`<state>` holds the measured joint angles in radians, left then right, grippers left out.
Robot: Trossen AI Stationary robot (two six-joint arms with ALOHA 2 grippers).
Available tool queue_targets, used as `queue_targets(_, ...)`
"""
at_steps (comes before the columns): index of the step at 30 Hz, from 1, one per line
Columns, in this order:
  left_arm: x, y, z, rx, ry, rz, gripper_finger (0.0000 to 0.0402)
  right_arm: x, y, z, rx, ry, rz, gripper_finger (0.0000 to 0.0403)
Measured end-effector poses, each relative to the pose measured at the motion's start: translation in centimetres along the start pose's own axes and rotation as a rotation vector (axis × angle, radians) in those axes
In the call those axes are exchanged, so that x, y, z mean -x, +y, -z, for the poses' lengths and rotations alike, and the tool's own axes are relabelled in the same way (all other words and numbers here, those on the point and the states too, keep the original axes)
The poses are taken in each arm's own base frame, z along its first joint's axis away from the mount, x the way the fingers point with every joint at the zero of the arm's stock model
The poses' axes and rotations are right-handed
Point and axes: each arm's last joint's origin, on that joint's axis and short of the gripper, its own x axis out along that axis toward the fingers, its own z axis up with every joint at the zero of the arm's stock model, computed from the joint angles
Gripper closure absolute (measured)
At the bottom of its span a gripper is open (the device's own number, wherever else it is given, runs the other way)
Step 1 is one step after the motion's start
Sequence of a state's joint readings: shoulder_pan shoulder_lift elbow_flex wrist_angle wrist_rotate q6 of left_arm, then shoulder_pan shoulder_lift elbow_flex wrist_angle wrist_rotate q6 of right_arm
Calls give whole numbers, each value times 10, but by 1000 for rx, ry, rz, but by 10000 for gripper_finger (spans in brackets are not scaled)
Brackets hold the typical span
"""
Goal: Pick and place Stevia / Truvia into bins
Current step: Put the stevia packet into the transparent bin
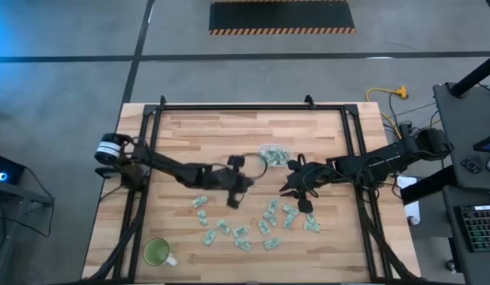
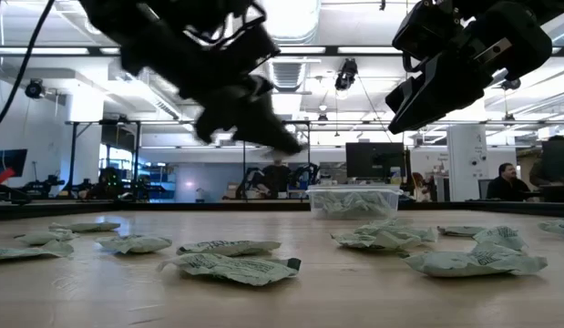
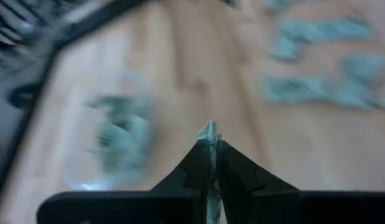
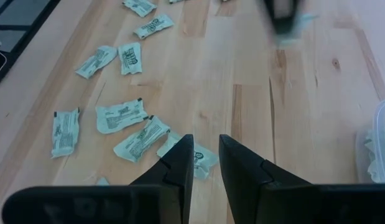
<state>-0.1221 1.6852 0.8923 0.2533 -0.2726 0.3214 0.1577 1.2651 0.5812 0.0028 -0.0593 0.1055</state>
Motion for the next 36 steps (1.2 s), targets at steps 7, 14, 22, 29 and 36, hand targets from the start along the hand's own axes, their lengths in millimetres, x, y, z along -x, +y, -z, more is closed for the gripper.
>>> queue_targets(7,-14,61,3,112,-63,-139,393,0,0,0,0,3,0,335)
queue_targets(14,-43,98,8,254,-114,-130,393,0,0,1,3,8,0,335)
queue_targets(22,-85,98,14,262,-73,-114,393,0,0,4,-9,32,2,335)
queue_targets(29,-89,100,14,264,-57,-157,392,0,0,5,-19,41,3,335)
queue_targets(36,-89,99,16,256,-13,-160,330,0,0,6,-17,45,3,335)
